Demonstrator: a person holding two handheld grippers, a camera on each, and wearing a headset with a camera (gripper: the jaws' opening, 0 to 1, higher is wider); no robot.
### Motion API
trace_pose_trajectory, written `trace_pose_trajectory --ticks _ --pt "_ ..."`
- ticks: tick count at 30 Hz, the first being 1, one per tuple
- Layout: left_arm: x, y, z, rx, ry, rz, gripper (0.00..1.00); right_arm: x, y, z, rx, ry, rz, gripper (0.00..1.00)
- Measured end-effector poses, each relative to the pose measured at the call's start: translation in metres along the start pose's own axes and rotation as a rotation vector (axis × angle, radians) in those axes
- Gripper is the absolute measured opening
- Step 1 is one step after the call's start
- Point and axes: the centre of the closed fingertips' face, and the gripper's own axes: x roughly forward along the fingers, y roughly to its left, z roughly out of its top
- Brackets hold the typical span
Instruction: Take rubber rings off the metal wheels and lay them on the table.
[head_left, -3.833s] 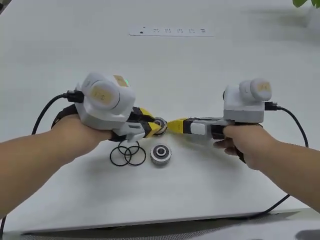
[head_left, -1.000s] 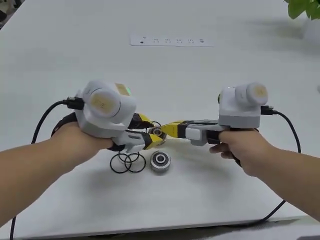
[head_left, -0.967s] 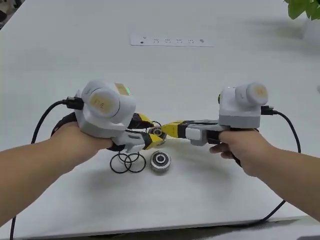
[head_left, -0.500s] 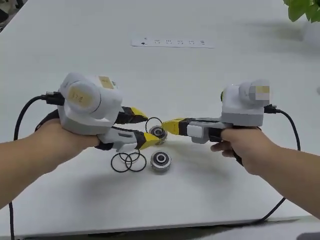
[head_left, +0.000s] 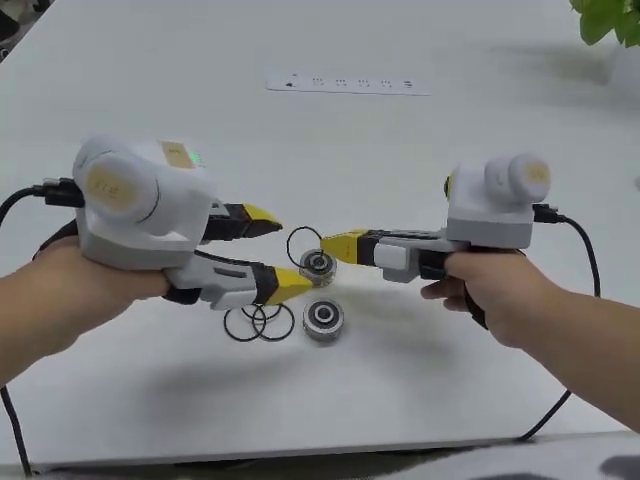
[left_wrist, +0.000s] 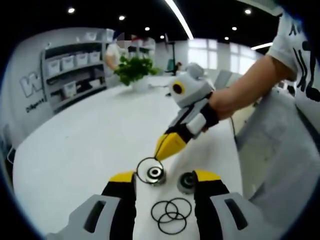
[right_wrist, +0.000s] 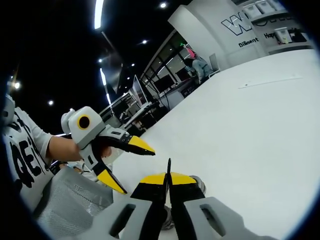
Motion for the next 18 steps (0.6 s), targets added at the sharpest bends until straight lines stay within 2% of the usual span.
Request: trace_pose_trajectory --ticks 18 --pt "-0.031 -0.006 0.001 -0.021 -0.034 0.016 0.58 0.000 0.023 0.006 -0.011 -0.011 0.046 0.00"
